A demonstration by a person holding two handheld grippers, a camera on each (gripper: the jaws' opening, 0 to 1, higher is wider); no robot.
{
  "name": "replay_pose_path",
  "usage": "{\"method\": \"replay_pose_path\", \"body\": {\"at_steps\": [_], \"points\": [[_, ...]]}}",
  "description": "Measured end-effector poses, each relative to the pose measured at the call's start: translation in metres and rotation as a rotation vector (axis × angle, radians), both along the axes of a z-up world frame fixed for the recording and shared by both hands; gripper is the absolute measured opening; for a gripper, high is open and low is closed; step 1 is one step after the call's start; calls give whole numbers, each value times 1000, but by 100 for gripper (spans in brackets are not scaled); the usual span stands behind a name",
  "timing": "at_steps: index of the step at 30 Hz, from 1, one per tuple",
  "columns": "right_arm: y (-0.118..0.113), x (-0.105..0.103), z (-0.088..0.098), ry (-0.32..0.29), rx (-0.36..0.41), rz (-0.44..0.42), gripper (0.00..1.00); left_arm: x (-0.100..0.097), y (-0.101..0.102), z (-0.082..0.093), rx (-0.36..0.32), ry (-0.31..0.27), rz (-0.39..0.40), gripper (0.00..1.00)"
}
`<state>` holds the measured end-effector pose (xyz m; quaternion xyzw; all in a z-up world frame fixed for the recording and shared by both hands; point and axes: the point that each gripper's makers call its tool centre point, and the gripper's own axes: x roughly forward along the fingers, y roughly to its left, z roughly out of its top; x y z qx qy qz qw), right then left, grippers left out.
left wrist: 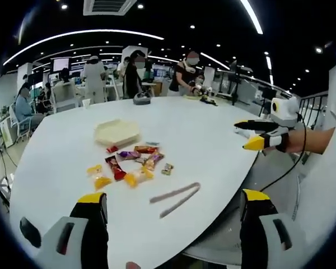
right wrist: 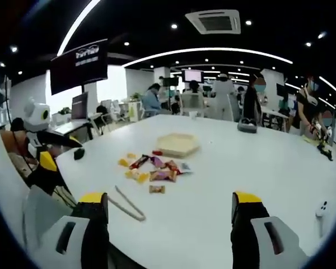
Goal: Place the target food into the container with the food tongs after gripping and lifting it, then release it inside without dropping or visibly crushing the food.
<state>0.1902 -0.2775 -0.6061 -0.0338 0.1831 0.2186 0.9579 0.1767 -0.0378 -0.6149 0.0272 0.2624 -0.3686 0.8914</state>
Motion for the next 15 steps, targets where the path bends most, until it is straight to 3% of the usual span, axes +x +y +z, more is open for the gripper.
{"method": "replay_pose_path", "body": {"at_steps": [15], "points": [[-7,-4,-5,32,-15,3,92,10,-9,0,29,-3,-32,98]]}}
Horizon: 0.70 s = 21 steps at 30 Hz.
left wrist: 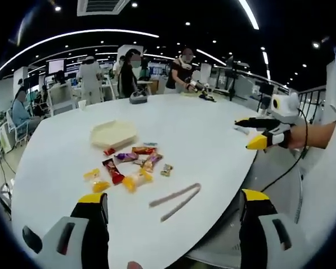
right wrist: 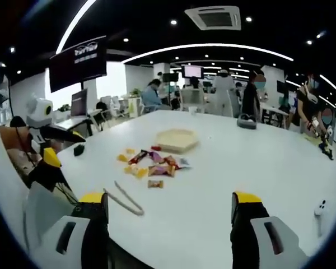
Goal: Place the target food into the container with the food tongs after gripping and lifting it, then release it inside without dropping or visibly crushing the food.
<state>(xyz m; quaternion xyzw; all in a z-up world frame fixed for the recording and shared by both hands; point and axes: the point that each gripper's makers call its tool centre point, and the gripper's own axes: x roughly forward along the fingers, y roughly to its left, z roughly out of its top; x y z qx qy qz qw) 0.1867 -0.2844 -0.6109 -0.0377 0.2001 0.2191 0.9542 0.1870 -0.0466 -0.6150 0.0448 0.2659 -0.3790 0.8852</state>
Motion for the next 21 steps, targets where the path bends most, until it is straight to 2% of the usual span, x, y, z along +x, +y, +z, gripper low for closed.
{"method": "replay_pose_path", "body": {"at_steps": [4,6,8,9,13,17,21], "points": [[-1,2,-5,1,1,3,92,5,1,-6,19,-19,-16,98],[-1,2,-9,12,-8,9,91,5,3,-10,24,5,2,97],[-3,2,-9,14,-18,9,91,3,1,-8,9,3,3,97],[-3,1,-8,12,-18,4,91,0,-3,-7,2,0,-14,98],[-3,1,-4,5,-14,-4,90,-1,-2,-14,53,0,-49,96],[2,-4,-3,5,-42,20,89,2,-6,-13,20,3,-66,96],[-1,-4,-5,4,-47,3,89,6,-11,-16,33,-2,-94,96]]}}
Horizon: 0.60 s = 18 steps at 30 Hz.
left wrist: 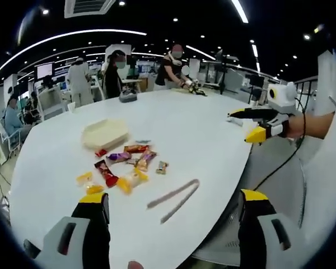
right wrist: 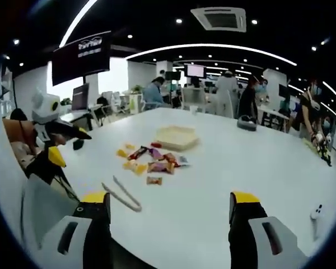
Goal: Place the target food into the container with the food tongs after gripping and lifting it, then release it inside without dropping or visibly crushing the food.
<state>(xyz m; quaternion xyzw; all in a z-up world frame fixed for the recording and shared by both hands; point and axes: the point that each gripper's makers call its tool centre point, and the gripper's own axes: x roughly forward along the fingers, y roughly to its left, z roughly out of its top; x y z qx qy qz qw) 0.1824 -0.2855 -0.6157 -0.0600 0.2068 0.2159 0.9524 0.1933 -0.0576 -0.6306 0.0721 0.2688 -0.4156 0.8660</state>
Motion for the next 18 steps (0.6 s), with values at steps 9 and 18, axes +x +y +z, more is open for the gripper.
{"method": "replay_pose_path", "body": {"at_steps": [9,18], "points": [[-4,0,4,9,-12,8,88,6,-1,5,-20,-4,9,95],[5,1,5,32,48,19,88,15,-1,4,15,-22,-5,95]]}}
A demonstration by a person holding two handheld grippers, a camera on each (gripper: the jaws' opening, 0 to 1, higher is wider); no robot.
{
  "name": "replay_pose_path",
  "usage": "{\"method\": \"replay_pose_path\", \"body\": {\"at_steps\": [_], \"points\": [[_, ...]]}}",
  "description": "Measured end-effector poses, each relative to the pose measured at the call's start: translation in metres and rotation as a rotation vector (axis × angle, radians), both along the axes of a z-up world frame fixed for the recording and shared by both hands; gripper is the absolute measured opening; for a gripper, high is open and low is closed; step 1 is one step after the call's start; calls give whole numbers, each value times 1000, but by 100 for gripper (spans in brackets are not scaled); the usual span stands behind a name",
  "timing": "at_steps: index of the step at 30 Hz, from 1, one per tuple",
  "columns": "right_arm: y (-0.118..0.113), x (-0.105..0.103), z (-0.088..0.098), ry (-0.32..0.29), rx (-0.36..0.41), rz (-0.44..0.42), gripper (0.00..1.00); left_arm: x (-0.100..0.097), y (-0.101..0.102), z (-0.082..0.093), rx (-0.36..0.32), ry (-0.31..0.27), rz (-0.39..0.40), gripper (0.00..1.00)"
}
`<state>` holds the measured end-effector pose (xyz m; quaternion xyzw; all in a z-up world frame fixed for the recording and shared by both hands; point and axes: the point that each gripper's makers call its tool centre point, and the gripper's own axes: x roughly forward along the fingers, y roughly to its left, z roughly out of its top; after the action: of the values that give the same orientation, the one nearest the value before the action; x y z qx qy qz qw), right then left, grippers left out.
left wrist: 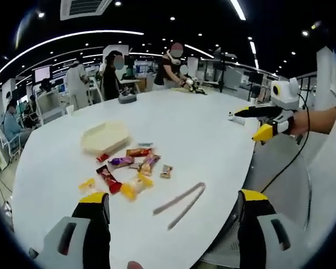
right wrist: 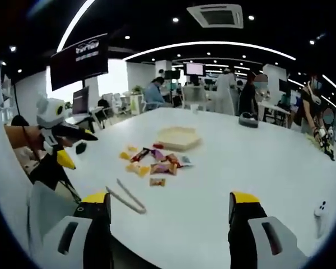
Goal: Place the target food into the container with the food tongs after gripping and lifting it, then release it inside without dropping or visibly crushing the food.
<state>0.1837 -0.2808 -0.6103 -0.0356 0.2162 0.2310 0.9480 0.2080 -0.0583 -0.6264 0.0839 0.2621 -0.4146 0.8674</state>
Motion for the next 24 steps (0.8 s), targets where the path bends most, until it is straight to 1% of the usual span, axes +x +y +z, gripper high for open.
{"method": "replay_pose_path", "body": {"at_steps": [3,5,9,10,12,18,21,23,24], "points": [[3,-1,-1,-2,-7,2,88,-3,3,0,5,7,6,95],[6,-3,-4,14,1,14,87,-6,5,0,7,7,4,94],[6,-6,-3,7,0,15,87,-8,6,-5,11,21,-4,93],[6,-7,-3,11,-4,13,87,-11,5,-8,21,39,-20,93],[4,-8,-3,8,-8,10,87,-14,3,-10,26,45,-46,92],[3,-11,-1,15,-21,15,86,-14,-2,-14,51,28,-75,91],[1,-14,0,10,-29,17,86,-19,-5,-18,72,26,-101,91],[0,-15,-2,15,-35,19,86,-20,-5,-20,85,29,-108,91],[-2,-17,-4,22,-41,15,86,-21,-4,-23,103,29,-115,90]]}}
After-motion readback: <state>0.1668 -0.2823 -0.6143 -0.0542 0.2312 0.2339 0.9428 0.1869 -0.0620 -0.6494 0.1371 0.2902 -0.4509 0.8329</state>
